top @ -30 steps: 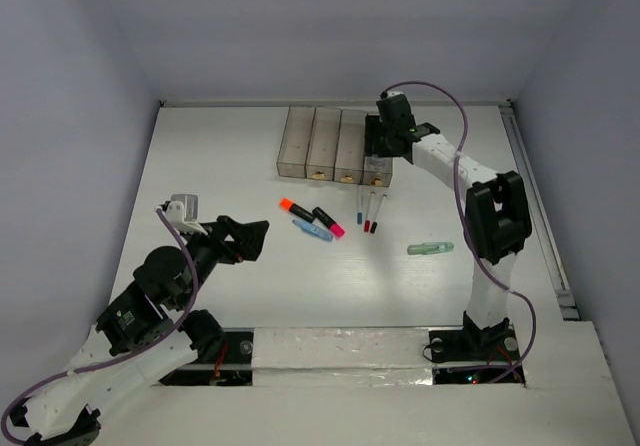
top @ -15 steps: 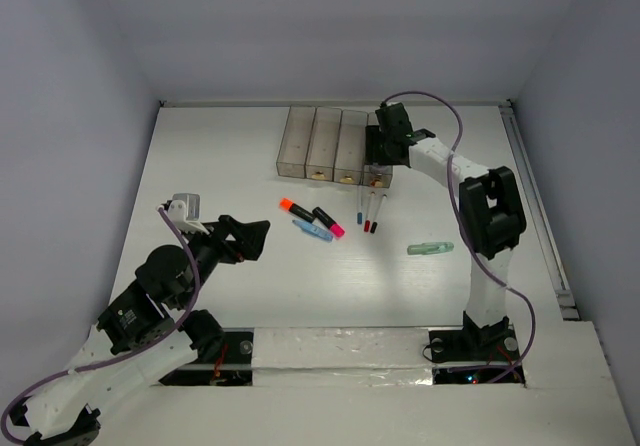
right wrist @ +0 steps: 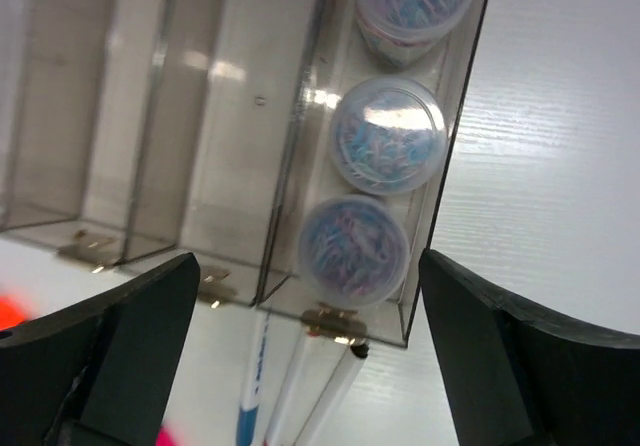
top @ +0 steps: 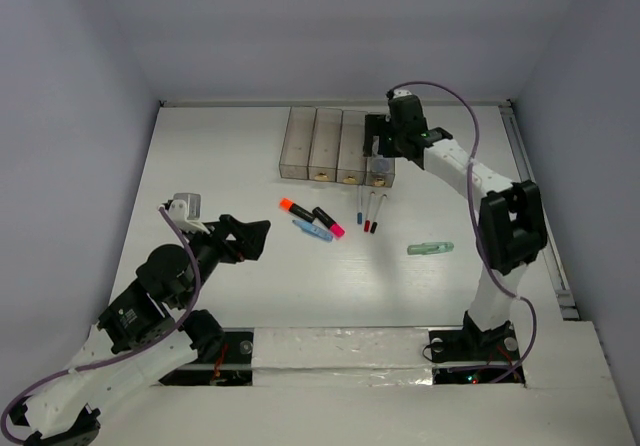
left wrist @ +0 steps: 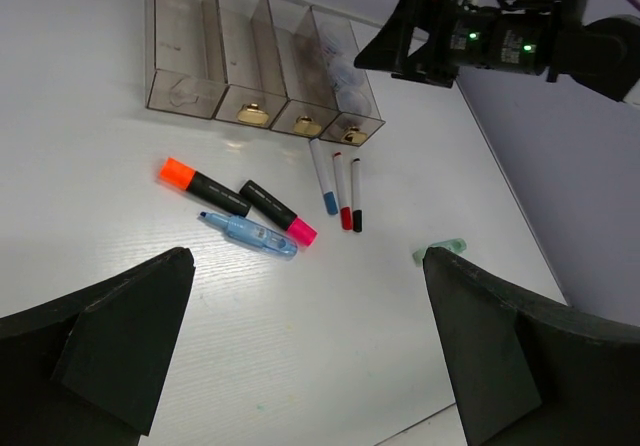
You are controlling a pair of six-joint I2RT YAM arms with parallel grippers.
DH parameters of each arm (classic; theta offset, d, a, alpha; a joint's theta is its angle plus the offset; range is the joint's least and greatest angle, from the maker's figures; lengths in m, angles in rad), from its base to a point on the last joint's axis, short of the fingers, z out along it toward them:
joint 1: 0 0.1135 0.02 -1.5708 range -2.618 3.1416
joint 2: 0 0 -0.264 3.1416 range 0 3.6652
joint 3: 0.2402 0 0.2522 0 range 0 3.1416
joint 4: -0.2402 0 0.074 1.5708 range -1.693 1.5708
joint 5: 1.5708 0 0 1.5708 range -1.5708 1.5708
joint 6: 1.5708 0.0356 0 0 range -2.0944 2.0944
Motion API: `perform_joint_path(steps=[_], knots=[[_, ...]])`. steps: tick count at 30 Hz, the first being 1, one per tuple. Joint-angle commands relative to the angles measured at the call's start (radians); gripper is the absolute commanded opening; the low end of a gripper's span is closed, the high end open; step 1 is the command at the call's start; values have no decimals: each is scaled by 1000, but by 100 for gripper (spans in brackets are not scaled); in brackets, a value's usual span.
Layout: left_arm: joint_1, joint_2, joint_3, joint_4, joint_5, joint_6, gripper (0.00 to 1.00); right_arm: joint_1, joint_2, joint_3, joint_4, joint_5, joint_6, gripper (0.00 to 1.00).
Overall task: Sort the stationery into containers
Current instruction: Place the stationery in the storage box, then pick up the pen from the center of the board.
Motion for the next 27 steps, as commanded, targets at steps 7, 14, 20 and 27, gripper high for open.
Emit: perform_joint_path(steps=[7,14,20,27], knots=[[-3,35,-4,23,-38,-16,99,261,-210,-242,127,-177,-85,25],[-3,73,2,11,-62,-28,83,376,-211,-373,161,-102,-88,64],[-3,104,4,8,-64,-39,75,402,-129,-381,143,-31,-88,67],[-3,122,5,7,-68,-36,78,402,-52,-340,153,-9,-80,63]])
